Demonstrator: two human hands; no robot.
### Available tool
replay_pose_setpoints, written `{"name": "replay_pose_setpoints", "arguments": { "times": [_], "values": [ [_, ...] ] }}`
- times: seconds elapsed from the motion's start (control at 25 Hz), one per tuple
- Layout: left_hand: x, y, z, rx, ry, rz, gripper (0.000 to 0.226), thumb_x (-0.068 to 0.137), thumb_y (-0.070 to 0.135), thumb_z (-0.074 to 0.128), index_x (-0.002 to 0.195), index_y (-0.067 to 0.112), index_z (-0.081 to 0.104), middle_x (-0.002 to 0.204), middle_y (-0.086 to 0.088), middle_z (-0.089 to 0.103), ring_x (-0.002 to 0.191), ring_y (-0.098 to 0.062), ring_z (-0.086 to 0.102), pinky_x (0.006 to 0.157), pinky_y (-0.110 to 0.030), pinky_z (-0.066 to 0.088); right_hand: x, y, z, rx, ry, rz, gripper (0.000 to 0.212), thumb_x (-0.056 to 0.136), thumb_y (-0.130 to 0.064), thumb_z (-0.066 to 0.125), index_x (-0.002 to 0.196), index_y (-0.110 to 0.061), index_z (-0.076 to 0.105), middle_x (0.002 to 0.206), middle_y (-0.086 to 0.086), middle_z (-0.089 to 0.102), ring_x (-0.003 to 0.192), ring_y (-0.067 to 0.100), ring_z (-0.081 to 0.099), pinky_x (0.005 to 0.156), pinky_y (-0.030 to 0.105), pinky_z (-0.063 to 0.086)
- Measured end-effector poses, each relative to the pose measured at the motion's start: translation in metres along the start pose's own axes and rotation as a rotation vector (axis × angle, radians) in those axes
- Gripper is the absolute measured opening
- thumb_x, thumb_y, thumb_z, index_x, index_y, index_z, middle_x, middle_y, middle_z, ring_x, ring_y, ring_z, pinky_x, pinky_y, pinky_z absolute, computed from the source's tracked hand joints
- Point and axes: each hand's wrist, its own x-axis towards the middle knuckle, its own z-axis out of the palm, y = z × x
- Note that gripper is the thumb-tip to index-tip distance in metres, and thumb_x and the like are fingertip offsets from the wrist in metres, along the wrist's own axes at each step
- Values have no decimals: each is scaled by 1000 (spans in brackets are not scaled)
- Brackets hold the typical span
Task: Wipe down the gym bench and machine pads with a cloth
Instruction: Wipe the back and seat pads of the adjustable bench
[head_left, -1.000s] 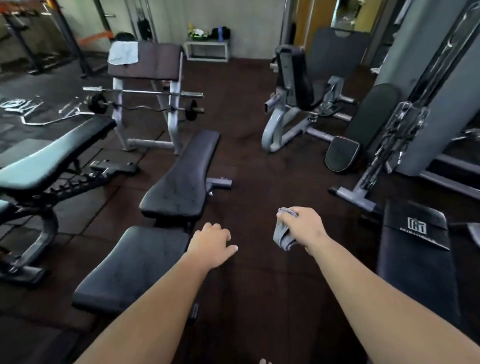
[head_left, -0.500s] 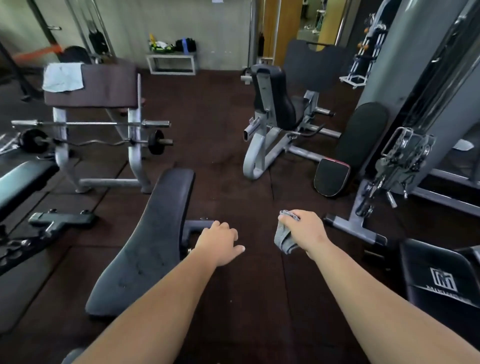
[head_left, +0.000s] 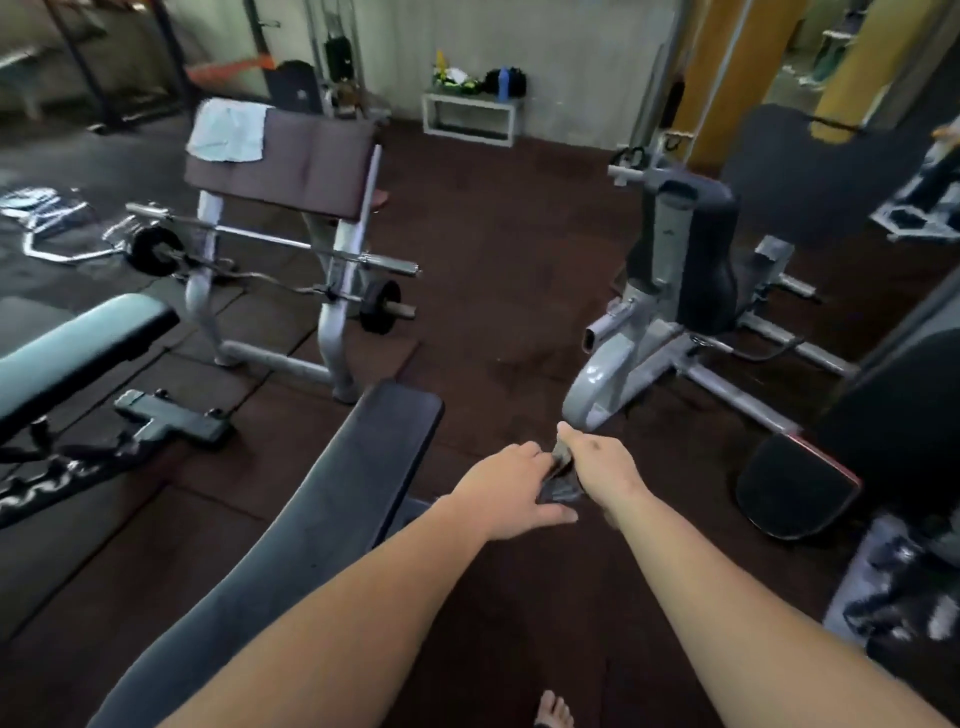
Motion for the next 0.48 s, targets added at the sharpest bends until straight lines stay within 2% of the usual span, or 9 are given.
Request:
{"name": "replay_pose_setpoints", "arguments": {
  "times": [0.08,0.16,0.2,0.24,0.28,0.36,0.4,0.48],
  "values": [
    [26,-34,-11,-117,78,-145,34,95,56,59,101,22,59,97,2,55,99,-27,61,81,-39,45,54,-27,15,30,-104,46,48,96,-58,58,85,-14,74,101,7,75,98,28,71,96,48,57],
    [40,-69,-21,-199,147,-290,28,99,46,57,84,23,52,86,3,56,92,-29,63,73,-37,38,98,-52,37,-22,-219,28,63,86,-69,59,98,-10,77,106,9,75,102,29,70,98,49,55],
    [45,-86,-23,-230,185,-369,29,100,43,57,81,22,52,84,0,60,90,-29,63,71,-37,37,116,-63,52,-37,-278,36,68,78,-72,62,99,-9,79,104,8,77,100,29,72,95,50,58],
    [48,-103,-25,-273,222,-447,29,100,41,57,79,21,53,84,-3,64,88,-29,63,70,-37,38,135,-71,69,-28,-356,41,64,74,-68,68,98,-10,80,100,7,79,96,28,74,89,48,60],
    [51,-120,-25,-335,258,-519,28,100,38,57,79,21,55,84,-3,67,88,-28,64,70,-38,41,147,-79,84,-33,-433,21,50,79,-55,74,98,-10,81,98,8,79,91,26,74,83,44,61],
    [53,-154,-21,-488,341,-666,21,98,31,57,78,23,57,81,2,66,89,-26,65,75,-40,48,172,-88,116,-115,-552,-62,14,89,-19,74,99,-12,80,97,12,78,82,20,69,72,35,57],
    [54,-172,-20,-544,378,-738,21,96,27,57,75,22,55,78,4,63,88,-26,65,76,-41,50,188,-90,133,-173,-571,-112,15,87,-8,71,97,-15,80,95,12,78,77,18,67,68,30,55],
    [57,-213,-15,-638,435,-881,24,90,22,58,69,18,46,71,4,59,83,-27,63,73,-40,48,221,-94,166,-331,-543,-205,21,81,-3,68,90,-17,80,80,4,76,69,14,62,59,23,48]
  ]
}}
